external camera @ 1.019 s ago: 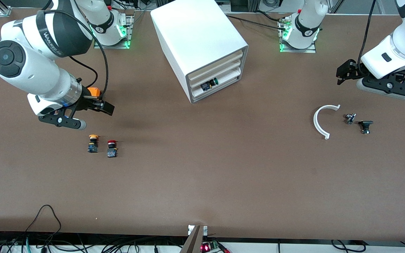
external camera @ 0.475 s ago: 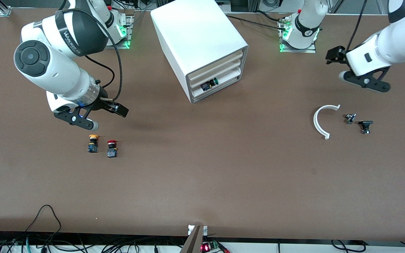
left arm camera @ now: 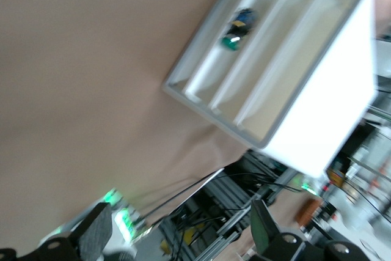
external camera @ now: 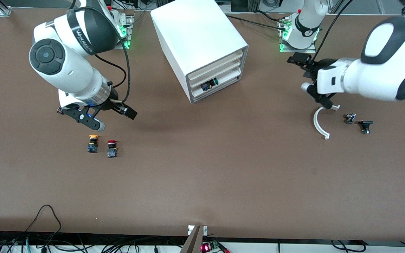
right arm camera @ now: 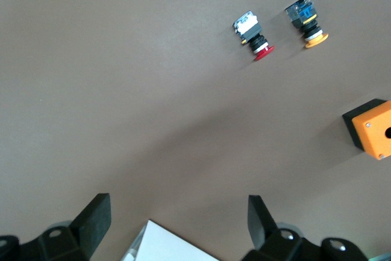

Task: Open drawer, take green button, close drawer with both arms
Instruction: 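Pull the drawer open with the left gripper while the right gripper approaches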

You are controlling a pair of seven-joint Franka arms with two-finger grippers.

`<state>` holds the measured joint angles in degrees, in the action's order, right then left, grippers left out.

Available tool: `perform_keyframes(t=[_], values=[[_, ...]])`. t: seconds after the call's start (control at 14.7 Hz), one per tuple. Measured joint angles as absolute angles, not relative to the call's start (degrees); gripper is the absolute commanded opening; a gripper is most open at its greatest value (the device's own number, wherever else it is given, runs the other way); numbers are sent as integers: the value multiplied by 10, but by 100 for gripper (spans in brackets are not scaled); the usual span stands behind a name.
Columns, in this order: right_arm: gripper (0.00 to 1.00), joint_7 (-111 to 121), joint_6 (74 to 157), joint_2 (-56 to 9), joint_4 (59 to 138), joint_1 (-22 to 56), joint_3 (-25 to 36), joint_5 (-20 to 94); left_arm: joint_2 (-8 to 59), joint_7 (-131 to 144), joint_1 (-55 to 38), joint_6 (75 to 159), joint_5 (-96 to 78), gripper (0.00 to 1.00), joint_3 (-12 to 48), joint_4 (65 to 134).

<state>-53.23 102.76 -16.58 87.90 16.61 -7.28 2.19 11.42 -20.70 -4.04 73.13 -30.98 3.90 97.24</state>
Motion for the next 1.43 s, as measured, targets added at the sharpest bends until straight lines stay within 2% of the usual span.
perform_keyframes(t=[0.14,0.54,0.75,0.88,1.02,1.15,1.22,1.43], values=[[99,-569,1044,-170,877,177,-73,22,138,-277,-40,787,-369,100,39,1009],[99,-682,1078,-180,875,209,-73,22,152,-429,-40,929,-508,100,40,1198],[99,-732,1100,-186,874,222,-73,22,186,-546,-44,987,-594,87,53,1260],[99,-762,1115,-192,869,231,-73,22,219,-613,-49,997,-655,85,56,1284],[99,-804,1119,-202,852,240,-73,22,254,-680,-53,1001,-707,72,57,1297],[99,-850,1119,-220,825,250,-73,22,281,-718,-67,1004,-754,64,58,1307],[99,-871,1119,-229,813,255,-73,22,290,-725,-81,1012,-776,56,59,1312],[99,-922,1124,-251,791,266,-73,24,300,-734,-136,1036,-828,54,60,1324]])
